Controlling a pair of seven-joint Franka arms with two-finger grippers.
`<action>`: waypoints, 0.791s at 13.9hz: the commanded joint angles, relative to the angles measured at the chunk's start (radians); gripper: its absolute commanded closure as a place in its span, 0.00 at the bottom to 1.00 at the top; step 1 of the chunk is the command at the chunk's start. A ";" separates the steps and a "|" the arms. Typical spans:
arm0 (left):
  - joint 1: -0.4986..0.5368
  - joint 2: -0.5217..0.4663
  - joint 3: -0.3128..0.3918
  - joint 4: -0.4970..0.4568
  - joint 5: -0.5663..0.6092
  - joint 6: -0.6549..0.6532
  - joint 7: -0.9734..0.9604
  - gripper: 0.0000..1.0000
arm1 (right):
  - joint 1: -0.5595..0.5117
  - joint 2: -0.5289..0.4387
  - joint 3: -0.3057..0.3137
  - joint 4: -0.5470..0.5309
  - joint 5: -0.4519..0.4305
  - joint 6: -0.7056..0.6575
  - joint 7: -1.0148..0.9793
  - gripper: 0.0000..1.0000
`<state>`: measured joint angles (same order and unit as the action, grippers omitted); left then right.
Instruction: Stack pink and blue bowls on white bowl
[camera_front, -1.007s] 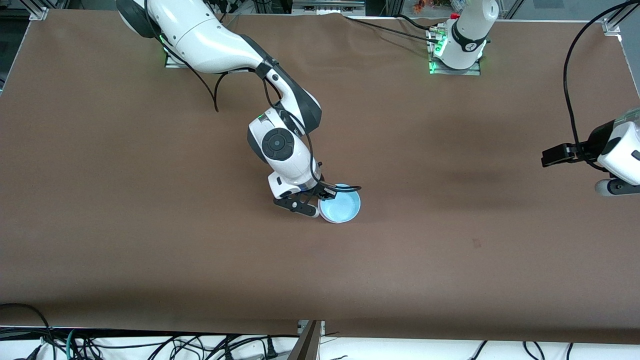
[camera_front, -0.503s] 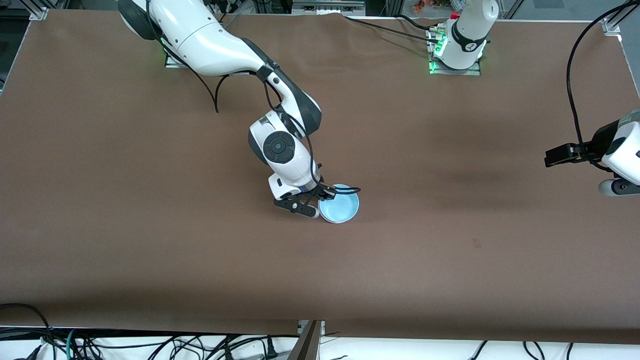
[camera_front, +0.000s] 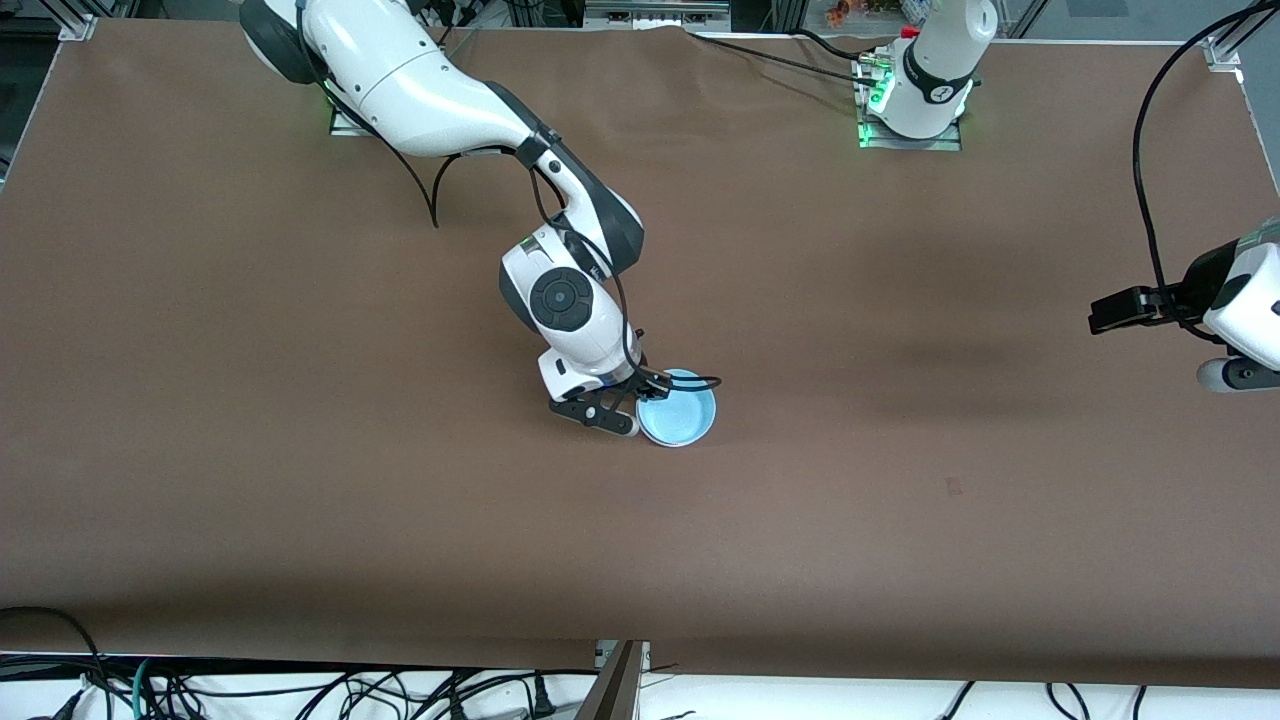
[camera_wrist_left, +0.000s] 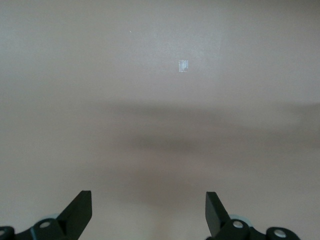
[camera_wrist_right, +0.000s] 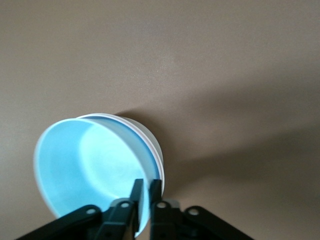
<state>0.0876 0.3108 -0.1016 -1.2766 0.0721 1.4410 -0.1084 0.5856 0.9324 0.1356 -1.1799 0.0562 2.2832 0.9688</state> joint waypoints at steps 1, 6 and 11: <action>0.003 0.011 -0.003 0.033 0.002 -0.020 0.026 0.00 | -0.012 -0.006 0.002 0.026 -0.006 -0.033 -0.007 0.47; 0.003 0.013 -0.004 0.033 0.000 -0.019 0.027 0.00 | -0.056 -0.134 -0.023 0.010 -0.021 -0.106 -0.013 0.00; 0.001 0.013 -0.007 0.033 -0.006 -0.021 0.027 0.00 | -0.211 -0.418 -0.090 -0.092 0.013 -0.465 -0.354 0.00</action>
<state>0.0876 0.3108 -0.1045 -1.2759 0.0715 1.4409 -0.1080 0.4439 0.6592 0.0379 -1.1703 0.0463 1.9367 0.7469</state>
